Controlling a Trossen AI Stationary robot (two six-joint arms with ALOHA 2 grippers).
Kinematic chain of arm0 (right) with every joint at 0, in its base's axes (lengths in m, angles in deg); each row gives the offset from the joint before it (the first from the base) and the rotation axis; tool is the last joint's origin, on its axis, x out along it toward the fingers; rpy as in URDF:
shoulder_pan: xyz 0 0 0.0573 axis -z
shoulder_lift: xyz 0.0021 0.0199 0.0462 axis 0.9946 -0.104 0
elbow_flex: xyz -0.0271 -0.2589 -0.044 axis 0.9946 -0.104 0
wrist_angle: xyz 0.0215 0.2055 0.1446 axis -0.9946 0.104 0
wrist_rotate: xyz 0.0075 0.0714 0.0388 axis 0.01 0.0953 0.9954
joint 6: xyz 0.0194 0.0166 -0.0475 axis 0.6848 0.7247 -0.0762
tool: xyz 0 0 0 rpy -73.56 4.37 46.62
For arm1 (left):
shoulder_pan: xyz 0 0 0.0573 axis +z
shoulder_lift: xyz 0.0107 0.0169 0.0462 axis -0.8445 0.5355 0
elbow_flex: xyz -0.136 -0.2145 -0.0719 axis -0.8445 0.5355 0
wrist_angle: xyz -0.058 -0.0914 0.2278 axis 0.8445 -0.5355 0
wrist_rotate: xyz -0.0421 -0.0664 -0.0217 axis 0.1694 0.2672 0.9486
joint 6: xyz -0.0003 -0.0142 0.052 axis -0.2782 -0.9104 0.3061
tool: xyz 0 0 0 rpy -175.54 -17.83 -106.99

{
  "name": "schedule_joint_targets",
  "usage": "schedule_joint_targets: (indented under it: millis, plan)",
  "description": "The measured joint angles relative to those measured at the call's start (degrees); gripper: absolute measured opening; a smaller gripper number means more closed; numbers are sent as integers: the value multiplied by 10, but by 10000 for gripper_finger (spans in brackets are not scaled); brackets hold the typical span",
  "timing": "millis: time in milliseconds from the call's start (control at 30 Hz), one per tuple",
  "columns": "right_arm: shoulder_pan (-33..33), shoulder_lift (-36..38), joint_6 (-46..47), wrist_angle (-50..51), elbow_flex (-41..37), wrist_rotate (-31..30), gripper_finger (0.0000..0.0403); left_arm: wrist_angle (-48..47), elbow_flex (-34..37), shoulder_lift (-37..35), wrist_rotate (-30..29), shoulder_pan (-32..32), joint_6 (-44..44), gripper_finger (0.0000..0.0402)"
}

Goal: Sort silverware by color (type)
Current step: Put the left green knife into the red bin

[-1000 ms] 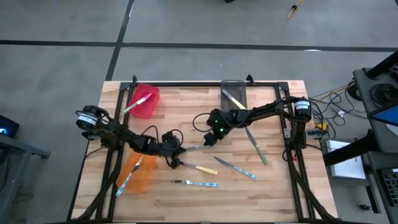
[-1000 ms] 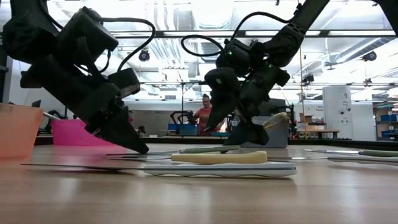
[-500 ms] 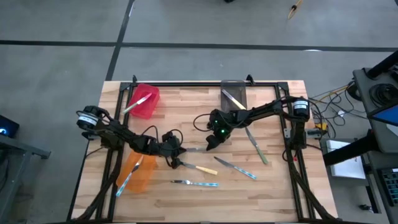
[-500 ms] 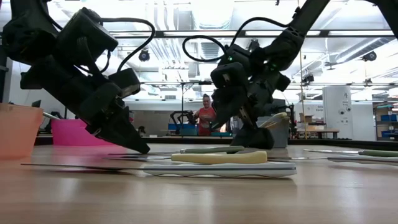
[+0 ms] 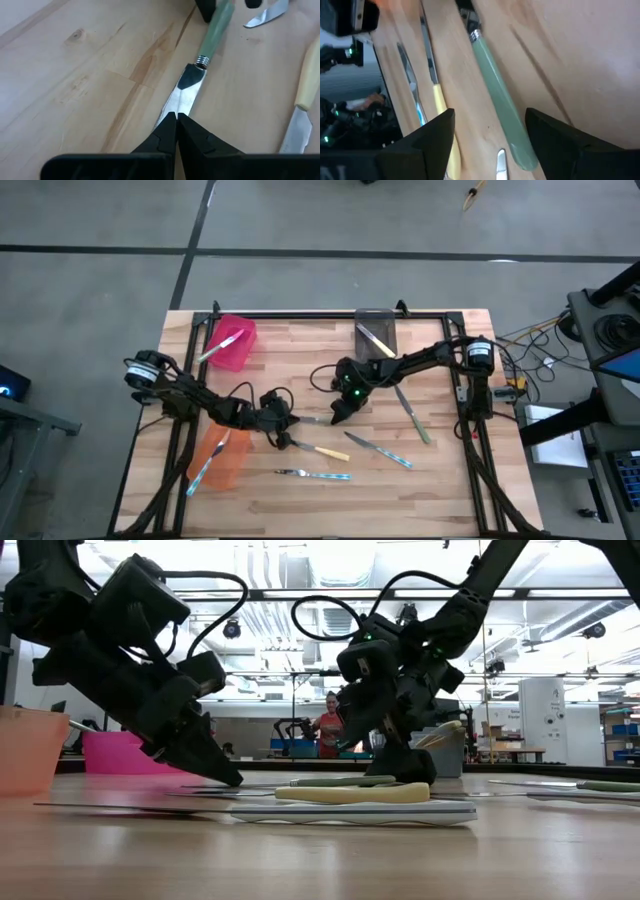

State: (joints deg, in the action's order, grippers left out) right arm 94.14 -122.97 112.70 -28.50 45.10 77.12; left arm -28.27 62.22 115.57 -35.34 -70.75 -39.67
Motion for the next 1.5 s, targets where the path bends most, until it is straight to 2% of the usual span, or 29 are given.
schedule_joint_targets:
  millis: [167,433,800,1067,1333,1500]
  plan:
    - [0,-10,-14,1,0,17,213,2,0,1,-13,0,-4,0]
    - [0,-18,-46,5,0,22,212,10,1,2,-32,0,-3,0]
    - [-3,-18,-116,5,-1,-4,212,59,1,5,-129,1,-8,0]
    - [-2,-18,-86,-18,0,-9,212,72,-17,8,-137,3,-6,0]
    - [-2,-18,-63,-20,1,-36,196,83,-51,71,-139,3,-8,0]
    - [-4,-18,-62,-16,2,-47,193,80,-67,84,-138,5,-5,0]
